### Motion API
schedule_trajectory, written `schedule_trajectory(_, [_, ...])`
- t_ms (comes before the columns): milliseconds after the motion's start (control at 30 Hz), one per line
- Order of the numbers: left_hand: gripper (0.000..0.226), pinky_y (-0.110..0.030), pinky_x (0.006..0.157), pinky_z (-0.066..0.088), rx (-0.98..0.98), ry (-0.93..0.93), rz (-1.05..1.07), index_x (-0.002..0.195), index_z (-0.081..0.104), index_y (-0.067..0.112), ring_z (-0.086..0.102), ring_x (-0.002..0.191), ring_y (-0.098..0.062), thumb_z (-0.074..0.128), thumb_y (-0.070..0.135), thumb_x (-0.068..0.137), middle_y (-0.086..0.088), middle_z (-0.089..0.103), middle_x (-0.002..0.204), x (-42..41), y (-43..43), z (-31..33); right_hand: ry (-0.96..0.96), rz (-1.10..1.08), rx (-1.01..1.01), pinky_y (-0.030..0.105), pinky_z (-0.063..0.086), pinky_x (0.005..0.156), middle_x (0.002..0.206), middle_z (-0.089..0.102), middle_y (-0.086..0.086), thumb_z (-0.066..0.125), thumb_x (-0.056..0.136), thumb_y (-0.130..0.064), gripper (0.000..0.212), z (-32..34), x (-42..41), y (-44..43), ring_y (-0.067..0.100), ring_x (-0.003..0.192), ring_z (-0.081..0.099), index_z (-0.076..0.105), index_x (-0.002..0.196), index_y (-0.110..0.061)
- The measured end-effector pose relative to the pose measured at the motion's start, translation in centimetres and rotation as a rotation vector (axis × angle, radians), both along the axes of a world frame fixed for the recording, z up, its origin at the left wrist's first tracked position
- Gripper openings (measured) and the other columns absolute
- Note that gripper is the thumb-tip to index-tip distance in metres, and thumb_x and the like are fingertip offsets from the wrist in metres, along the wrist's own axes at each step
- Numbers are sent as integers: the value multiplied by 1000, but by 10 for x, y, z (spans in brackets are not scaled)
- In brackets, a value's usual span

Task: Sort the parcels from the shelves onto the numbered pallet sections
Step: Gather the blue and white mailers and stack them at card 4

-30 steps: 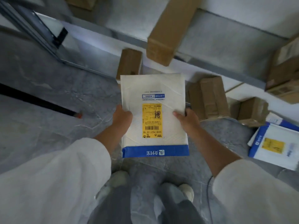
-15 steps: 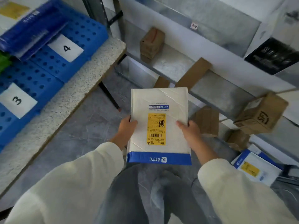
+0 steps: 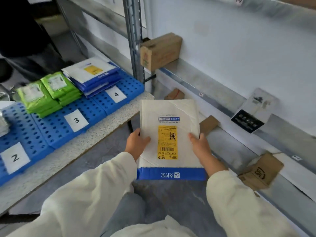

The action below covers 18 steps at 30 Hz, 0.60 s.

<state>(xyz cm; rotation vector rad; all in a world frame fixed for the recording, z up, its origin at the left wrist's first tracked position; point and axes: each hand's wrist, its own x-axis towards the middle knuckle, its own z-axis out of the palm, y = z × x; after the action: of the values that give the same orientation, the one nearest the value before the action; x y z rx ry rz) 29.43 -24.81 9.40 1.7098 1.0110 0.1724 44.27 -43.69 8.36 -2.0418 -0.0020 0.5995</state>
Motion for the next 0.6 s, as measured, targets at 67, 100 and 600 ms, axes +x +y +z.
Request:
schedule_trajectory(67, [35,-37,86,52,15,-9,24,122,58,12,60,100,-20,62,18,88,-3,64,112,0,2,8,-23,52,-7,30,45,63,100,59,3,54,94,-43,43,9,13,14,17,82,58,47,121,-10])
schedule_trajectory(100, [36,-38,89,51,22,-18,39,124,57,13,60,102,-21,61,18,88,-3,64,115,0,5,13,-32,73,-17,30,45,60,98,59,3,54,94,-44,43,13,17,22,16,80,57,47,120,-11])
schedule_trajectory(600, [32,-41,89,53,48,-158,287,120,60,11,61,98,-24,60,16,89,-4,64,108,18,188,69,-115,288,-64,30,40,60,109,56,7,50,95,-46,51,81,58,237,19,85,53,44,127,-7])
